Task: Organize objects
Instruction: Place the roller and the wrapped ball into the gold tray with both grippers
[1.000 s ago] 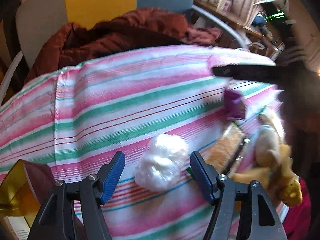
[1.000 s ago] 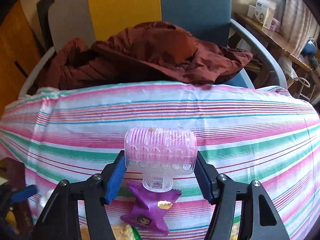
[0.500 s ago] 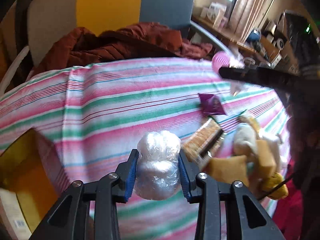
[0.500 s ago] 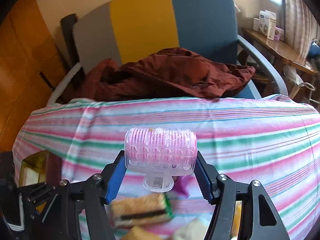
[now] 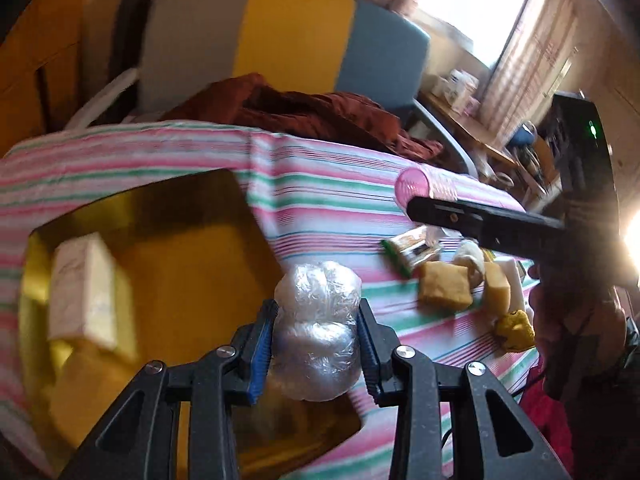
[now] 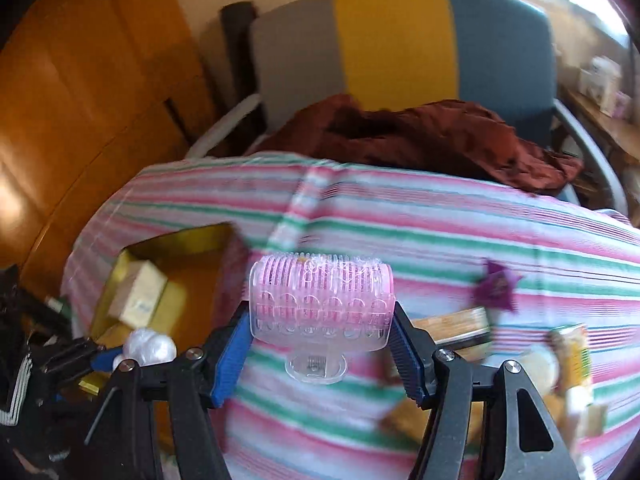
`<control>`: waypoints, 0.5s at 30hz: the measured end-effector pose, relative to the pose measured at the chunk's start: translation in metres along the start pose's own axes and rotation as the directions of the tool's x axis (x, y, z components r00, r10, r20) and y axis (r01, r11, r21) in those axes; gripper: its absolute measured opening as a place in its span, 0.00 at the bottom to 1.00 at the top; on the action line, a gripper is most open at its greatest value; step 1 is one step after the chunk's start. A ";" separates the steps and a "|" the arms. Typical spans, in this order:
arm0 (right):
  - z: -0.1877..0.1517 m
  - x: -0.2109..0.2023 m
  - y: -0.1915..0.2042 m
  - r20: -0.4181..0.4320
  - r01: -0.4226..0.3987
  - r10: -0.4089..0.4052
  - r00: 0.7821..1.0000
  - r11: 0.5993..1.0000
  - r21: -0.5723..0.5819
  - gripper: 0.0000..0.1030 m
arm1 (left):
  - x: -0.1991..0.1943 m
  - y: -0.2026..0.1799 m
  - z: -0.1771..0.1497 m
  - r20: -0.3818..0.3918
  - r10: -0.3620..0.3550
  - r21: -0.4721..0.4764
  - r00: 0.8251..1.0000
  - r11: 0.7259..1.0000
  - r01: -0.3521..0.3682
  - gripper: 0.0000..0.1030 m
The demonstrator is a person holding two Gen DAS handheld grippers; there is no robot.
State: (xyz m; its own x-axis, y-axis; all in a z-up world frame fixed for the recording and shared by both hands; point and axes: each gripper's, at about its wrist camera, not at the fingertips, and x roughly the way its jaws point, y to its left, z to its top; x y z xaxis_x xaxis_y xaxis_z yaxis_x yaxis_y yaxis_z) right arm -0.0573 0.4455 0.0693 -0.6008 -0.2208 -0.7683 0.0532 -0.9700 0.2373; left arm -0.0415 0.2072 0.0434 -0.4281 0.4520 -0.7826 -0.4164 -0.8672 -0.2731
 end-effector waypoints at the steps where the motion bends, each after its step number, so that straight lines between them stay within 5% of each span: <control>1: -0.003 0.001 0.011 -0.006 -0.012 0.012 1.000 1.000 -0.015 0.63 | -0.008 0.011 -0.008 0.007 0.013 -0.018 1.000 1.000 -0.013 0.37; 8: -0.018 0.018 0.086 -0.061 -0.091 0.086 0.994 0.991 -0.100 0.64 | -0.021 0.075 -0.054 -0.041 0.126 -0.124 0.991 0.984 -0.130 0.37; 15: -0.010 0.069 0.141 -0.166 -0.127 0.105 0.980 0.984 -0.125 0.64 | -0.032 0.135 -0.087 -0.076 0.237 -0.257 0.969 0.934 -0.249 0.37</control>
State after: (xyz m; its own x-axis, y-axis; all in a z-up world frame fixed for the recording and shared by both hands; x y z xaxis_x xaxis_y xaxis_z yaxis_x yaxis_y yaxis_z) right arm -0.0834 0.2925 0.0436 -0.4511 -0.3356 -0.8270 0.2279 -0.9392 0.2568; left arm -0.0143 0.0577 -0.0175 -0.4525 0.2165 -0.8651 -0.0764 -0.9759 -0.2042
